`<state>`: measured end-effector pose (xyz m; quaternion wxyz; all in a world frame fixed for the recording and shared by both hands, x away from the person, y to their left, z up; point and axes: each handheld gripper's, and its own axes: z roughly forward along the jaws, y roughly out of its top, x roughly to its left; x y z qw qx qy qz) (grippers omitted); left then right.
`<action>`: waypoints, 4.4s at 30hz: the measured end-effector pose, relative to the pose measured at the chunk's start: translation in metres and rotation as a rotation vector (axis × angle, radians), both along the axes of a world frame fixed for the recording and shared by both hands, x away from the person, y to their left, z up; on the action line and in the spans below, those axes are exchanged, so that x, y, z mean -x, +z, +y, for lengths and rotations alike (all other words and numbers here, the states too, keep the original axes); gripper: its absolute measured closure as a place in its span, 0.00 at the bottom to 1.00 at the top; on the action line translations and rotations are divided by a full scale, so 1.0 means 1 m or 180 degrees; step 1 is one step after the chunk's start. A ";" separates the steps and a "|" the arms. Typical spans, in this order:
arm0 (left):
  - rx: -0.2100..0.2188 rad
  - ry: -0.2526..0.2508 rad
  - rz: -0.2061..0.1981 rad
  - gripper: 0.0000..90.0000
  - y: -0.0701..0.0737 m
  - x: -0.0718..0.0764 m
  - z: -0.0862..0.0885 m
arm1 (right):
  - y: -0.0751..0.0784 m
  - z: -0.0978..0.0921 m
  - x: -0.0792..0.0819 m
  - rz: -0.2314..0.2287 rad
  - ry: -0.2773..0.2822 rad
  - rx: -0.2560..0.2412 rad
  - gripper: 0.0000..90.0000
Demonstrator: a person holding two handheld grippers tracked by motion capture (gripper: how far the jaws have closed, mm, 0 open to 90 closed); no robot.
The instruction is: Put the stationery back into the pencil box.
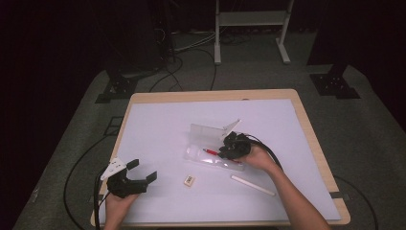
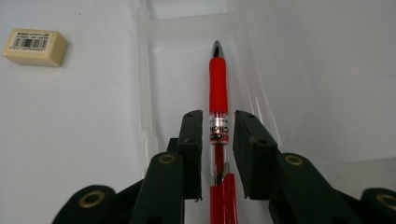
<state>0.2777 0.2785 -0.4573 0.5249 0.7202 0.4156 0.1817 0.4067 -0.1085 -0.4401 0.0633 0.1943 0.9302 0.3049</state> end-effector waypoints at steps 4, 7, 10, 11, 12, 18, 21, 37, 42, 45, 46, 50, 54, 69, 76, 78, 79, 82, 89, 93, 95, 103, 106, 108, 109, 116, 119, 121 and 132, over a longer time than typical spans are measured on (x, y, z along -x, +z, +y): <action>-0.0006 -0.0003 0.0002 0.03 0.000 0.000 0.000 | 0.007 -0.007 0.003 0.0011 -0.0038 -0.0077 0.77; -0.0015 -0.0011 0.0004 0.03 0.000 0.000 0.000 | 0.013 -0.013 0.007 -0.0005 -0.0065 -0.0138 0.75; -0.0012 -0.0008 0.0005 0.03 0.000 0.000 -0.001 | 0.016 -0.019 0.012 0.0000 -0.0098 -0.0175 0.72; -0.0017 -0.0010 0.0003 0.03 0.000 0.000 -0.001 | 0.017 -0.021 0.014 -0.0007 -0.0103 -0.0187 0.71; -0.0014 -0.0009 0.0000 0.03 0.000 0.000 -0.001 | 0.017 -0.023 0.014 -0.0030 -0.0088 -0.0199 0.70; -0.0019 -0.0005 0.0001 0.03 0.000 0.000 -0.001 | 0.020 -0.035 0.021 0.0006 -0.0146 -0.0259 0.66; -0.0019 -0.0003 0.0001 0.03 0.000 0.000 -0.001 | 0.022 -0.041 0.026 0.0028 -0.0178 -0.0291 0.64; -0.0042 -0.0019 0.0014 0.03 0.000 0.000 -0.003 | 0.026 -0.064 0.056 -0.0002 -0.0190 -0.0385 0.54; -0.0045 -0.0020 0.0009 0.03 0.000 0.000 -0.003 | 0.027 -0.068 0.064 0.0000 -0.0161 -0.0385 0.52; -0.0047 -0.0015 0.0008 0.03 0.000 0.000 -0.003 | 0.026 -0.071 0.066 0.0019 -0.0163 -0.0387 0.49; -0.0046 -0.0016 0.0008 0.03 0.000 0.000 -0.003 | 0.025 -0.072 0.068 0.0034 -0.0183 -0.0392 0.48; -0.0045 -0.0016 0.0005 0.03 0.000 0.000 -0.003 | 0.022 -0.076 0.071 0.0046 -0.0181 -0.0416 0.47; -0.0050 -0.0018 0.0000 0.03 0.000 0.000 -0.002 | 0.018 -0.081 0.076 0.0068 -0.0196 -0.0420 0.47; -0.0056 -0.0023 0.0007 0.03 0.000 -0.001 -0.003 | 0.007 -0.092 0.090 0.0106 -0.0217 -0.0407 0.46; -0.0064 -0.0016 0.0004 0.03 0.000 0.000 -0.004 | 0.003 -0.096 0.098 0.0083 -0.0217 -0.0348 0.50; -0.0066 -0.0018 -0.0001 0.03 0.000 0.000 -0.004 | 0.001 -0.097 0.100 0.0089 -0.0215 -0.0346 0.51; -0.0069 -0.0018 -0.0004 0.03 0.001 0.000 -0.004 | 0.000 -0.097 0.101 0.0101 -0.0222 -0.0345 0.51; -0.0067 -0.0015 0.0001 0.03 0.000 0.000 -0.004 | -0.003 -0.098 0.104 0.0120 -0.0226 -0.0328 0.54; -0.0067 -0.0016 -0.0004 0.03 0.001 0.000 -0.004 | -0.009 -0.099 0.108 0.0130 -0.0226 -0.0340 0.61; -0.0060 -0.0013 0.0003 0.03 0.001 0.000 -0.003 | -0.011 -0.099 0.110 0.0154 -0.0240 -0.0345 0.65; -0.0064 -0.0013 -0.0002 0.03 0.001 0.000 -0.004 | -0.012 -0.099 0.110 0.0144 -0.0227 -0.0331 0.67; -0.0057 -0.0008 -0.0005 0.03 0.001 0.000 -0.003 | -0.017 -0.099 0.111 0.0155 -0.0236 -0.0310 0.75; -0.0062 -0.0010 -0.0004 0.03 0.001 0.000 -0.003 | -0.019 -0.099 0.112 0.0165 -0.0246 -0.0297 0.78; -0.0062 -0.0012 -0.0004 0.03 0.001 0.000 -0.003 | -0.020 -0.099 0.112 0.0156 -0.0264 -0.0285 0.79; -0.0064 -0.0011 -0.0003 0.03 0.001 0.000 -0.003 | -0.021 -0.099 0.112 0.0156 -0.0264 -0.0276 0.79; -0.0057 -0.0006 -0.0003 0.03 0.001 0.000 -0.003 | -0.024 -0.100 0.112 0.0125 -0.0285 -0.0250 0.85; -0.0057 0.0000 -0.0005 0.03 0.001 0.001 -0.003 | -0.024 -0.099 0.113 0.0080 -0.0266 -0.0228 0.86; -0.0055 -0.0001 -0.0006 0.03 0.001 0.001 -0.003 | -0.023 -0.099 0.114 0.0072 -0.0259 -0.0228 0.86; -0.0053 0.0005 -0.0014 0.03 0.001 0.001 -0.002 | -0.019 -0.102 0.113 0.0096 -0.0255 -0.0337 0.87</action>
